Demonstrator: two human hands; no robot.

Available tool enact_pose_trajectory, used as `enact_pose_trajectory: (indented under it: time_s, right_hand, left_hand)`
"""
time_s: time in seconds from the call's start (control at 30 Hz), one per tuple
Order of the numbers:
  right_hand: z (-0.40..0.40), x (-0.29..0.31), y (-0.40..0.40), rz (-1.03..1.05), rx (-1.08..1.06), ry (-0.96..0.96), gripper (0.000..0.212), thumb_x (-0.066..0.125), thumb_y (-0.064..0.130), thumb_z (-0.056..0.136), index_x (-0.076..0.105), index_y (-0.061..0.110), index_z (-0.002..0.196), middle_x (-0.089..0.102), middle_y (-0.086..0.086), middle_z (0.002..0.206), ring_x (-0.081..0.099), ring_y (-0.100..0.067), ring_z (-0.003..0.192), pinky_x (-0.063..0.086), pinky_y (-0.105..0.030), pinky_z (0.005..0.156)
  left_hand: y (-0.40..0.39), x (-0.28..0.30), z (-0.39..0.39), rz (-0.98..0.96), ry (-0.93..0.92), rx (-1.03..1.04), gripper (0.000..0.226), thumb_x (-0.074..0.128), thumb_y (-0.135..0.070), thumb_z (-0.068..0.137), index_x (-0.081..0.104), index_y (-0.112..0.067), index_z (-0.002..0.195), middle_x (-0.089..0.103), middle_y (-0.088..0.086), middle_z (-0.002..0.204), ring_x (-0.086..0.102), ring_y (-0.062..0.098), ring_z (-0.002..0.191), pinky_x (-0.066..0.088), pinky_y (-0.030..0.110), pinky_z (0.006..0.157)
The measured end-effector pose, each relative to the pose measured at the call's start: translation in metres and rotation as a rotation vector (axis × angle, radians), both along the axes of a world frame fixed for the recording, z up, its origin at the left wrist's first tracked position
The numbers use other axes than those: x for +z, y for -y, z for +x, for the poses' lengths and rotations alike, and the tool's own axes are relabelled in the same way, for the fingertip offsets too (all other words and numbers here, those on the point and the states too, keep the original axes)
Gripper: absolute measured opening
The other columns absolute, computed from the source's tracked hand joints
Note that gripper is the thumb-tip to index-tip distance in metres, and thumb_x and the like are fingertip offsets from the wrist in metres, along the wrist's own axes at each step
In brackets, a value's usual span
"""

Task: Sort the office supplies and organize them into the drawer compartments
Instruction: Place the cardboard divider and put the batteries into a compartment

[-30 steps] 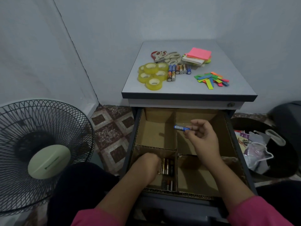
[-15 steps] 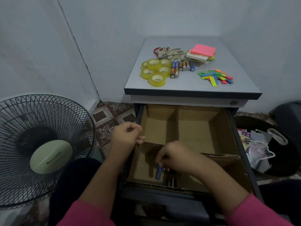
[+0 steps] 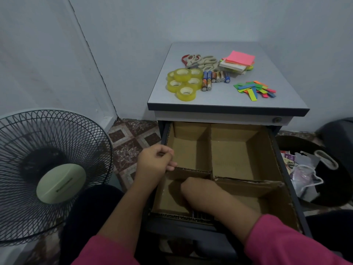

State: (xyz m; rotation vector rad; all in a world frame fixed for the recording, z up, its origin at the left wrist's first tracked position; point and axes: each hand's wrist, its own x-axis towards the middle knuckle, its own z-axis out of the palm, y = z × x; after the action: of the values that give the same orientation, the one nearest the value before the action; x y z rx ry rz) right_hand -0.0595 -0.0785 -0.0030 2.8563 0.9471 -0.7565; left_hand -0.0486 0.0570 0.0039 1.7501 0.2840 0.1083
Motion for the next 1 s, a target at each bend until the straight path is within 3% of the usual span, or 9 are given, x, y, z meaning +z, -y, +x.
enact_pose_trajectory:
  time_s: [0.4,0.53,0.6,0.67,0.73,0.8,0.9,1.0]
  right_hand:
    - [-0.009,0.01,0.001,-0.036,0.032,0.042,0.026,0.042,0.0,0.095,0.059,0.001,0.114,0.059,-0.017,0.117,0.06,-0.034,0.106,0.049,-0.039,0.08]
    - [-0.001,0.031,0.015,0.167,-0.067,-0.013,0.018,0.052,0.013,0.093,0.063,0.006,0.106,0.062,-0.008,0.095,0.063,-0.023,0.088,0.053,-0.031,0.078]
    - [0.009,0.045,0.026,0.332,-0.215,-0.034,0.018,0.053,0.022,0.095,0.064,0.019,0.109,0.063,0.002,0.098,0.062,-0.01,0.088,0.054,-0.026,0.082]
    - [0.023,0.057,0.04,0.504,-0.309,0.169,0.02,0.053,0.024,0.095,0.063,0.026,0.112,0.06,0.01,0.106,0.057,-0.003,0.095,0.048,-0.019,0.084]
    - [0.041,0.071,0.057,0.66,-0.395,0.459,0.02,0.055,0.023,0.094,0.066,0.026,0.111,0.057,0.012,0.108,0.049,-0.001,0.101,0.039,-0.018,0.086]
    - [0.065,0.081,0.07,0.762,-0.49,0.636,0.021,0.055,0.02,0.094,0.067,0.021,0.111,0.058,0.008,0.111,0.047,-0.003,0.103,0.04,-0.021,0.088]
    - [0.105,0.088,0.08,0.743,-0.579,0.684,0.027,0.051,0.014,0.095,0.065,0.014,0.119,0.06,-0.003,0.118,0.053,-0.014,0.108,0.044,-0.028,0.091]
    - [0.132,0.092,0.077,0.666,-0.574,0.648,0.035,0.05,0.019,0.095,0.057,0.015,0.129,0.06,-0.01,0.119,0.055,-0.022,0.107,0.045,-0.034,0.089]
  left_hand:
    - [0.0,-0.002,0.001,-0.001,-0.015,-0.002,0.017,0.057,-0.001,0.092,0.063,-0.009,0.078,0.064,0.007,0.069,0.066,0.011,0.056,0.055,0.021,0.054]
    - [0.001,-0.003,-0.001,0.074,-0.009,-0.017,0.017,0.058,-0.003,0.091,0.064,-0.014,0.079,0.066,0.006,0.073,0.066,0.011,0.061,0.054,0.023,0.057]
    - [0.004,-0.002,-0.001,0.162,0.04,-0.033,0.02,0.06,-0.007,0.091,0.064,-0.021,0.078,0.066,0.003,0.073,0.064,0.014,0.067,0.054,0.029,0.062]
    - [0.01,0.005,0.0,0.281,0.088,-0.061,0.018,0.06,-0.012,0.091,0.065,-0.026,0.08,0.065,-0.003,0.077,0.061,0.011,0.072,0.051,0.026,0.066]
    - [0.02,0.017,0.004,0.419,0.162,-0.087,0.014,0.057,-0.015,0.093,0.069,-0.023,0.096,0.065,-0.008,0.092,0.058,0.003,0.083,0.047,0.015,0.072]
    - [0.033,0.033,0.014,0.553,0.321,-0.124,0.022,0.053,-0.013,0.095,0.067,-0.017,0.112,0.063,-0.007,0.107,0.055,0.004,0.1,0.044,0.017,0.086]
    - [0.055,0.057,0.039,0.666,0.51,-0.174,0.03,0.048,-0.011,0.097,0.061,-0.011,0.124,0.061,0.001,0.123,0.052,0.011,0.116,0.041,0.026,0.101]
    - [0.08,0.073,0.071,0.732,0.472,-0.169,0.038,0.041,-0.012,0.1,0.049,-0.01,0.137,0.054,0.007,0.133,0.049,0.018,0.121,0.04,0.03,0.101]
